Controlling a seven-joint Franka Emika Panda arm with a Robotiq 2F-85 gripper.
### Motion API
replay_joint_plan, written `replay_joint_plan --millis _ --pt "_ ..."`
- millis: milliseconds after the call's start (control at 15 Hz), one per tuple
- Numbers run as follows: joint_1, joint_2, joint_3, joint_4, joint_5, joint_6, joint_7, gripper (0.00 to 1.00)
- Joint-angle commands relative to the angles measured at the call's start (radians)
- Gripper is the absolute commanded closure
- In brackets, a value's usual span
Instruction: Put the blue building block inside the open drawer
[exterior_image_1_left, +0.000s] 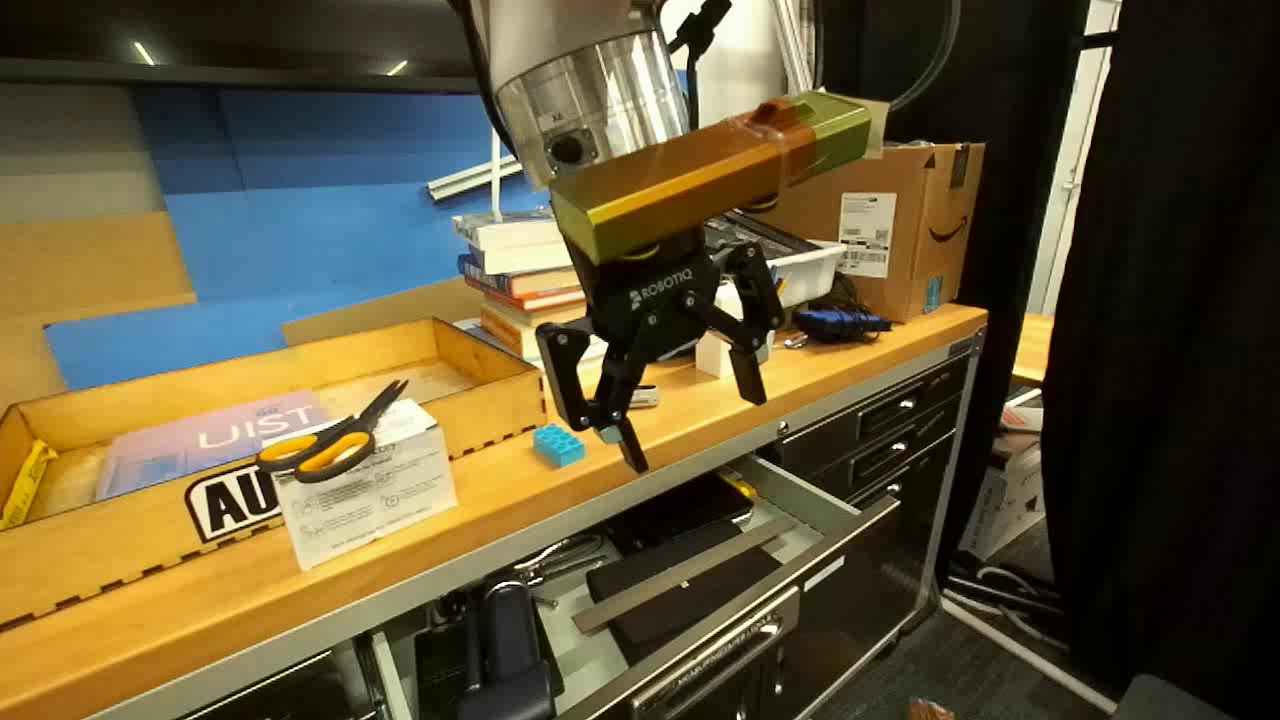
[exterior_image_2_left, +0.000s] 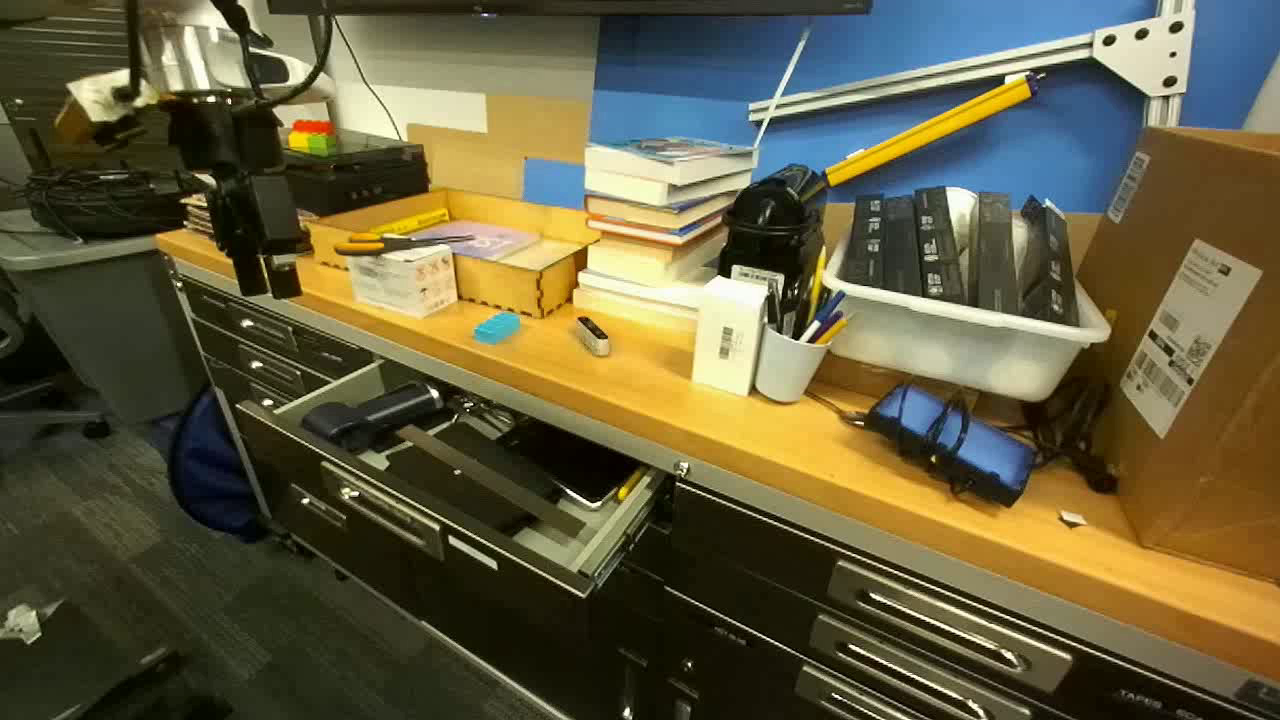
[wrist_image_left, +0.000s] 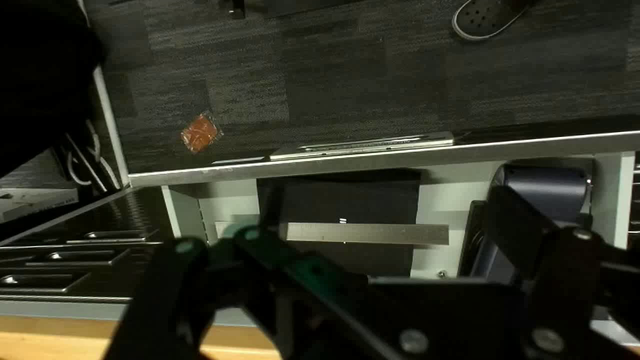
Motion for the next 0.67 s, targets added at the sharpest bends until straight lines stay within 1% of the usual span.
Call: replay_joint_plan --millis 0,400,533,600 --pt "0.047 0.005 -0.043 0.004 -0.010 -0.002 0.009 0.00" --pt "0.047 0.004 -0.043 0.012 -0.010 -0.002 0.009 0.00" --pt "0.049 0.055 -0.055 0.046 -0.005 0.031 0.030 0.00" --pt "0.049 0.118 -0.060 0.093 -0.001 0.066 0.047 0.00"
